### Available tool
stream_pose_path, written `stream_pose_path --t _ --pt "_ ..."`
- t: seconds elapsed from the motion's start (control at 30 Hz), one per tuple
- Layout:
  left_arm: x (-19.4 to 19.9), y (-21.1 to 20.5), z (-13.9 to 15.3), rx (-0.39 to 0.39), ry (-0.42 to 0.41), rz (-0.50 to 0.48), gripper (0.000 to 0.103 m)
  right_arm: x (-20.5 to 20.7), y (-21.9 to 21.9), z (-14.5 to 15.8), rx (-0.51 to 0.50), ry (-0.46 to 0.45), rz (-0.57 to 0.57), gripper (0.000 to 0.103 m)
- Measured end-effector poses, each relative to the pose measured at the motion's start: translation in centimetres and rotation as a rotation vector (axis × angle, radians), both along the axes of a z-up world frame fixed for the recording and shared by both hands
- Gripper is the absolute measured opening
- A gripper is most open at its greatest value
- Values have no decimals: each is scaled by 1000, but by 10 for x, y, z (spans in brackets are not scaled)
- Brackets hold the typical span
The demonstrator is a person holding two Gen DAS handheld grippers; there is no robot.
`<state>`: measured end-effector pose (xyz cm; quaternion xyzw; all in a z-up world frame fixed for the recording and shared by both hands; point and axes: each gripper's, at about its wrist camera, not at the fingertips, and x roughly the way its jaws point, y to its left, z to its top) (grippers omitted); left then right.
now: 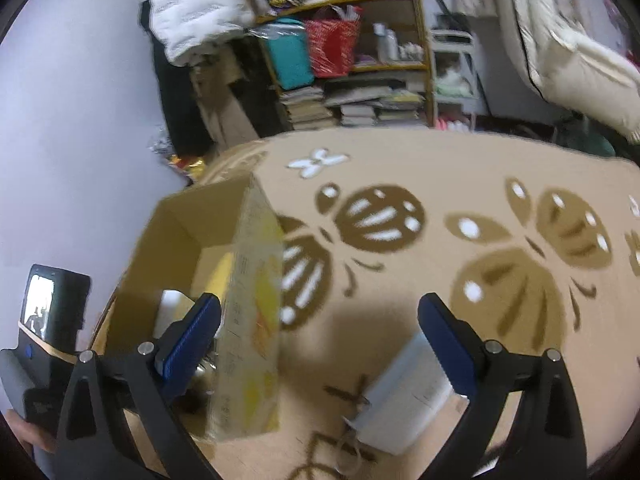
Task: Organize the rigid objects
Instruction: 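Release the black item in the box and grasp the grey-white wall device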
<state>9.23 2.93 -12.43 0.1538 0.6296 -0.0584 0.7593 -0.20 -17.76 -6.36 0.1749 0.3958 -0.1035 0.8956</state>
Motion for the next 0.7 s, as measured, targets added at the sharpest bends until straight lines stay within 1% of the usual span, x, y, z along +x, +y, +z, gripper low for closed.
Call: stream_pose_path --t 0.13,0.23,0.3,0.37,0.43,0.47,0.53,0.6,0.7 --pt "0 1 -2 -11 9 -3 14 -11 -10 -10 2 53 -38 103" --pt "1 3 -2 -22 13 -1 13 -21 -17 -22 38 79 -61 103" --pt "1 5 -2 -27 13 0 12 -25 -19 -31 30 100 -70 103" --pt "1 5 -2 -29 13 0 12 -26 -24 -42 73 119 -78 103" --pt "0 6 -3 -30 11 1 12 -26 -30 -53 112 147 -99 99" --pt "0 7 -2 -33 11 2 13 -26 -31 -58 117 162 -112 94" --pt "0 8 -2 -38 11 6 13 -25 -35 -67 140 203 -129 93" --pt "0 9 -2 -42 11 6 14 -26 -37 -72 170 219 -136 93" --pt "1 9 -2 -40 12 5 14 -26 -38 -78 177 244 -144 93"
